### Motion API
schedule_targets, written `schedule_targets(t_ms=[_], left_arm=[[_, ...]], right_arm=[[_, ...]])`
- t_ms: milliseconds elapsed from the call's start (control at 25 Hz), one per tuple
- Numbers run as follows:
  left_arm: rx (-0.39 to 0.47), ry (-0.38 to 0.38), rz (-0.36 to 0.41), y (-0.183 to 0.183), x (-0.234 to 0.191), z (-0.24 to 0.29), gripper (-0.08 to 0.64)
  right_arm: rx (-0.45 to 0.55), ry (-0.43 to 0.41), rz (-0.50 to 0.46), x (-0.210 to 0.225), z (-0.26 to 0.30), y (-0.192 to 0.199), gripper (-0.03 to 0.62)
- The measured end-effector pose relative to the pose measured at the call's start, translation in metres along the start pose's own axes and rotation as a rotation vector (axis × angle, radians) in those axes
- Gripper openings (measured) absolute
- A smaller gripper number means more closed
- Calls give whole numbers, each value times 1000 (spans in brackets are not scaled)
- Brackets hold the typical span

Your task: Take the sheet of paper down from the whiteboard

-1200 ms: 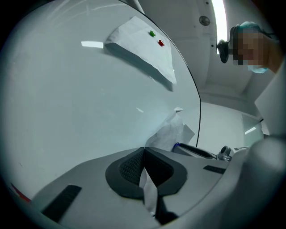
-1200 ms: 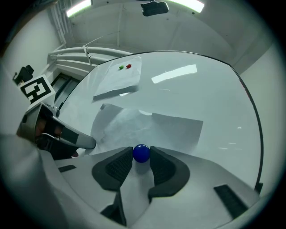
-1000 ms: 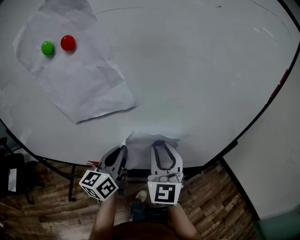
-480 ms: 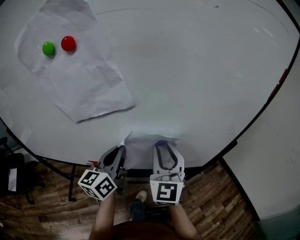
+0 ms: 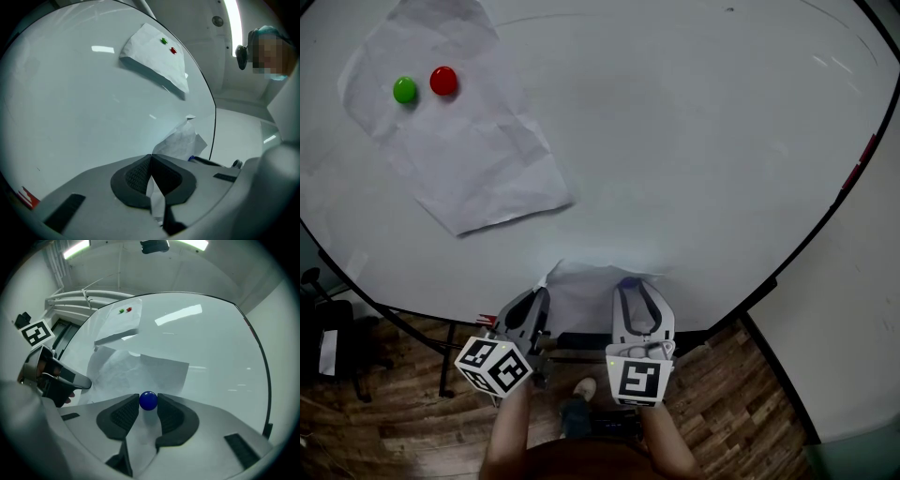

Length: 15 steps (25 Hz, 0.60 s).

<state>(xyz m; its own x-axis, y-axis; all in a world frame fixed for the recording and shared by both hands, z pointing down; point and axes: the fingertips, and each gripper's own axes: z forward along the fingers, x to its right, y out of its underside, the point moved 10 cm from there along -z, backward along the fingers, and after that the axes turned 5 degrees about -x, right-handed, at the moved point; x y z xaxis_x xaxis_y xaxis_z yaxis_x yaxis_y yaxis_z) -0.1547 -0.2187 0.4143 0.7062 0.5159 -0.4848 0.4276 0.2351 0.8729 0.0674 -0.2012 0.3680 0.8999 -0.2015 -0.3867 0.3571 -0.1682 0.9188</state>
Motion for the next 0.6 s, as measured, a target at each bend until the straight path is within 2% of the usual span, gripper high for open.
schedule_targets(t_ms=[600], left_arm=[[5, -39, 11, 7, 6, -21, 23]], right_arm=[[10, 12, 22, 9, -17, 3, 135]])
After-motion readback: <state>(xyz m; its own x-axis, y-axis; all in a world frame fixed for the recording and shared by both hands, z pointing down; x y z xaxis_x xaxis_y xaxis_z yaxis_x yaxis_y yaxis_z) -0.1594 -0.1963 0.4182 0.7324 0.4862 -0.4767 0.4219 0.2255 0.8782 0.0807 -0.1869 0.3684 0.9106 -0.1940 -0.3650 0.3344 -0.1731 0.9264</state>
